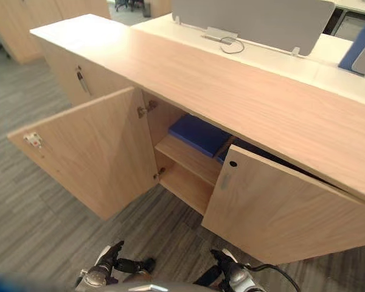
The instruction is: Walk over to the cabinet, pick up the folder, carry it to the office cabinet, place the folder inside the office cabinet, then close the office cabinet door
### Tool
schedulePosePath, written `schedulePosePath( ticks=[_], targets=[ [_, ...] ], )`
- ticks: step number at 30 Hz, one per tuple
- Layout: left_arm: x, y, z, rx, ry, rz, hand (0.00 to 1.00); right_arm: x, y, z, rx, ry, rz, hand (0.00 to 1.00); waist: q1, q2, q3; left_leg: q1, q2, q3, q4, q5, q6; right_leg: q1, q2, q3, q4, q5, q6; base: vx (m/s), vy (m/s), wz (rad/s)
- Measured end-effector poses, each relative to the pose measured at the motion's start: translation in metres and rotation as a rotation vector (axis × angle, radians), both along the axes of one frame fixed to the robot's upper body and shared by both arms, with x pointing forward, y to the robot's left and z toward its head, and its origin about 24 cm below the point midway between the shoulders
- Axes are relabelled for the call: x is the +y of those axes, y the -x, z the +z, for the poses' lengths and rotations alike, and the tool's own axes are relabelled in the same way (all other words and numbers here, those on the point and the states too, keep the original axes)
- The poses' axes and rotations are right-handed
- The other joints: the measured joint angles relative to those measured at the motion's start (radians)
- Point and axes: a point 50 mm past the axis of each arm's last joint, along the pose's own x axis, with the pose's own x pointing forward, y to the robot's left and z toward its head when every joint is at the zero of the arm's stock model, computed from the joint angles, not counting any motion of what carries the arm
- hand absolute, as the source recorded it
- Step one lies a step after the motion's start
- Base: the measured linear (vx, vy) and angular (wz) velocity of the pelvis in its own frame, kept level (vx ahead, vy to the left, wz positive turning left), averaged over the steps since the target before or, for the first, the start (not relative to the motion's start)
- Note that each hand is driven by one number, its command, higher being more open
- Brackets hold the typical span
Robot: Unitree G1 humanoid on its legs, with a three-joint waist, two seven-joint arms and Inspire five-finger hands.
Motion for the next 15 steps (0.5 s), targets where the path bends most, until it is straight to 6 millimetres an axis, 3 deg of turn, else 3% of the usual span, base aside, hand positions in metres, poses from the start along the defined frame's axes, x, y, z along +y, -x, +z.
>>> schedulePosePath(
  ticks=[2, 3, 4, 5, 6, 7, 9, 11, 12, 15],
  targets=[
    [0.0, -0.003, 0.002, -0.024, 0.012, 0.037, 1.0, -0.009, 0.004, -0.001, 0.0, 0.007, -0.097, 1.0, -0.011, -0.003, 0.012, -0.021, 0.005, 0.101, 0.015, 0.033, 0.017, 0.018, -0.003, -0.054, -0.001, -0.002, -0.01, 0.0, -0.164, 0.85],
    [0.001, -0.005, 0.003, -0.044, 0.02, 0.069, 1.0, -0.013, 0.003, 0.0, -0.014, 0.006, -0.152, 1.0, -0.009, -0.005, 0.029, -0.028, 0.004, 0.2, 0.001, 0.087, 0.041, 0.028, -0.009, -0.079, -0.004, 0.003, -0.022, -0.07, -0.135, 0.73],
    [0.003, -0.007, 0.005, -0.059, 0.022, 0.089, 1.0, -0.013, 0.004, 0.0, -0.019, -0.003, -0.188, 1.0, -0.017, -0.011, 0.04, -0.026, 0.014, 0.344, -0.005, 0.091, 0.064, 0.033, -0.024, -0.116, -0.033, 0.017, -0.045, -0.07, -0.106, 0.67],
    [0.003, -0.008, 0.005, -0.063, 0.031, 0.103, 1.0, -0.016, 0.007, -0.001, -0.017, -0.005, -0.218, 1.0, -0.023, -0.004, 0.048, -0.045, 0.02, 0.443, 0.088, 0.031, 0.08, 0.045, -0.025, -0.135, -0.037, 0.02, -0.049, -0.05, -0.067, 0.75],
    [0.001, -0.006, 0.004, -0.056, 0.047, 0.115, 1.0, -0.023, 0.008, 0.0, -0.024, -0.023, -0.313, 1.0, -0.029, -0.002, 0.059, -0.058, 0.031, 0.583, 0.253, -0.072, 0.122, 0.069, -0.037, -0.168, -0.037, 0.021, -0.05, 0.01, -0.024, 0.85],
    [0.001, -0.004, 0.003, -0.05, 0.047, 0.111, 1.0, -0.028, 0.014, -0.001, -0.015, -0.02, -0.36, 1.0, -0.032, 0.003, 0.059, -0.037, 0.04, 0.662, 0.33, -0.131, 0.12, 0.086, -0.05, -0.198, -0.045, 0.022, -0.048, 0.0, -0.008, 0.84],
    [0.0, -0.002, 0.002, -0.043, 0.059, 0.103, 1.0, -0.036, 0.021, -0.002, -0.005, -0.007, -0.404, 1.0, -0.038, 0.007, 0.059, -0.007, 0.054, 0.72, 0.374, -0.187, 0.112, 0.092, -0.069, -0.238, -0.055, 0.025, -0.037, -0.03, 0.089, 0.71],
    [-0.003, 0.004, -0.001, -0.01, 0.08, 0.087, 1.0, -0.042, 0.03, -0.003, 0.012, -0.004, -0.466, 1.0, -0.041, 0.026, 0.054, 0.031, 0.063, 0.74, 0.314, -0.229, 0.107, 0.097, -0.074, -0.261, -0.075, 0.037, -0.009, -0.03, 0.164, 0.48],
    [0.001, 0.009, -0.003, 0.018, 0.068, 0.074, 1.0, -0.044, 0.033, -0.004, 0.015, -0.02, -0.535, 1.0, -0.039, 0.02, 0.058, 0.056, 0.04, 0.75, 0.249, -0.226, 0.139, 0.105, -0.083, -0.261, -0.096, 0.049, 0.01, -0.02, 0.173, 0.22],
    [0.009, 0.018, -0.004, 0.052, 0.074, 0.06, 1.0, -0.038, 0.053, -0.01, 0.073, -0.062, -0.652, 1.0, -0.045, -0.02, 0.028, 0.104, -0.045, 0.734, 0.1, -0.146, 0.169, 0.119, -0.144, -0.29, -0.143, 0.075, 0.038, 0.01, 0.109, 0.31]
  ],
)
